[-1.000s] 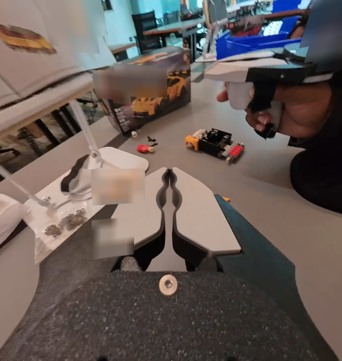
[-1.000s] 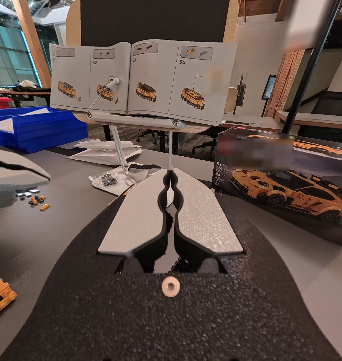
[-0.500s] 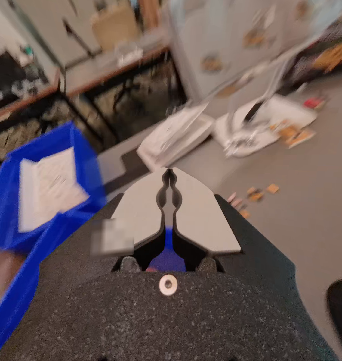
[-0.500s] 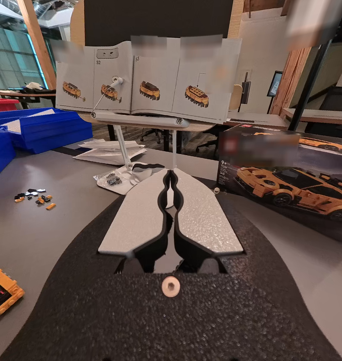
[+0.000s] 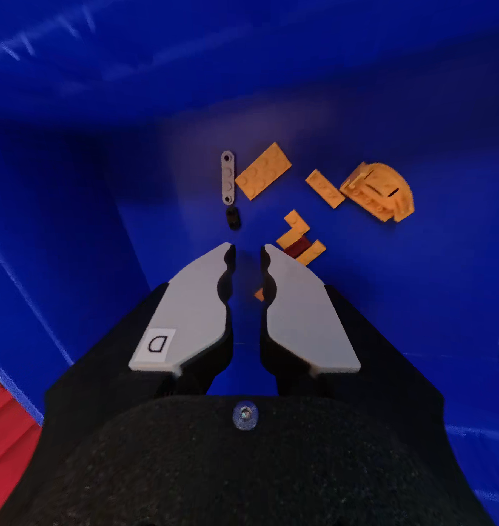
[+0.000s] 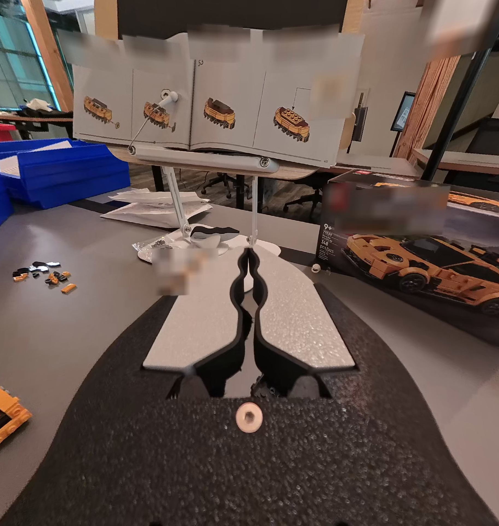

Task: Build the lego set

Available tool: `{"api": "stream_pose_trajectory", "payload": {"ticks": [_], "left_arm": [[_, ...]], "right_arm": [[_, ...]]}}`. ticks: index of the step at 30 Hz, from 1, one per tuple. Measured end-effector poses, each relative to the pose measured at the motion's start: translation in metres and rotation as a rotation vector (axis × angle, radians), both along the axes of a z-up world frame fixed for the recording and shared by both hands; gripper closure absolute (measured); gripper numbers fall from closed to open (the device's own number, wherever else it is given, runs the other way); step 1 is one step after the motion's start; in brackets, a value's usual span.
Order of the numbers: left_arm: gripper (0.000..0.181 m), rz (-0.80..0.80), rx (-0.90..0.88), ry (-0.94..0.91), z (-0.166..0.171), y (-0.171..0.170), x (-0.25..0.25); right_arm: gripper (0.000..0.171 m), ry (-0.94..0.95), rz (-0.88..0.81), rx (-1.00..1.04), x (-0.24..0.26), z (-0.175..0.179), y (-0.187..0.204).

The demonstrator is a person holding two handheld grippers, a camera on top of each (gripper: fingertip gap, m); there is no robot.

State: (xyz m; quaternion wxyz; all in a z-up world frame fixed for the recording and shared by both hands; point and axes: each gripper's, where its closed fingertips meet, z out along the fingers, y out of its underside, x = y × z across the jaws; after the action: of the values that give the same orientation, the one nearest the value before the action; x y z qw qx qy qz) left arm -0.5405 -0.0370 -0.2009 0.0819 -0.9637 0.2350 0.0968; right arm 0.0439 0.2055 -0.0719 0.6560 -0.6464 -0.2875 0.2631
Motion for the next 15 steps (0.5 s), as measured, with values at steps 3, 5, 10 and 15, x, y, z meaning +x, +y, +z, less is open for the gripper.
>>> {"api": "stream_pose_trajectory", "payload": {"ticks": [3,5,10,15], "left_arm": [[0.163,-0.010,-0.038,-0.040,-0.003,-0.007,0.002],[0.161,-0.026,-0.069,-0.035,-0.006,-0.013,0.004],[0.161,-0.089,-0.151,-0.123,-0.006,-0.026,0.027],[0.160,-0.071,-0.077,-0.127,0.005,-0.007,0.023]], "right_arm": [[0.171,0.002,-0.001,-0.015,0.002,-0.003,0.003],[0.171,0.002,0.002,-0.022,0.002,-0.005,0.003],[0.171,0.002,0.007,-0.024,0.001,-0.005,0.003],[0.171,0.000,0.011,-0.026,0.000,-0.006,0.002]]}}
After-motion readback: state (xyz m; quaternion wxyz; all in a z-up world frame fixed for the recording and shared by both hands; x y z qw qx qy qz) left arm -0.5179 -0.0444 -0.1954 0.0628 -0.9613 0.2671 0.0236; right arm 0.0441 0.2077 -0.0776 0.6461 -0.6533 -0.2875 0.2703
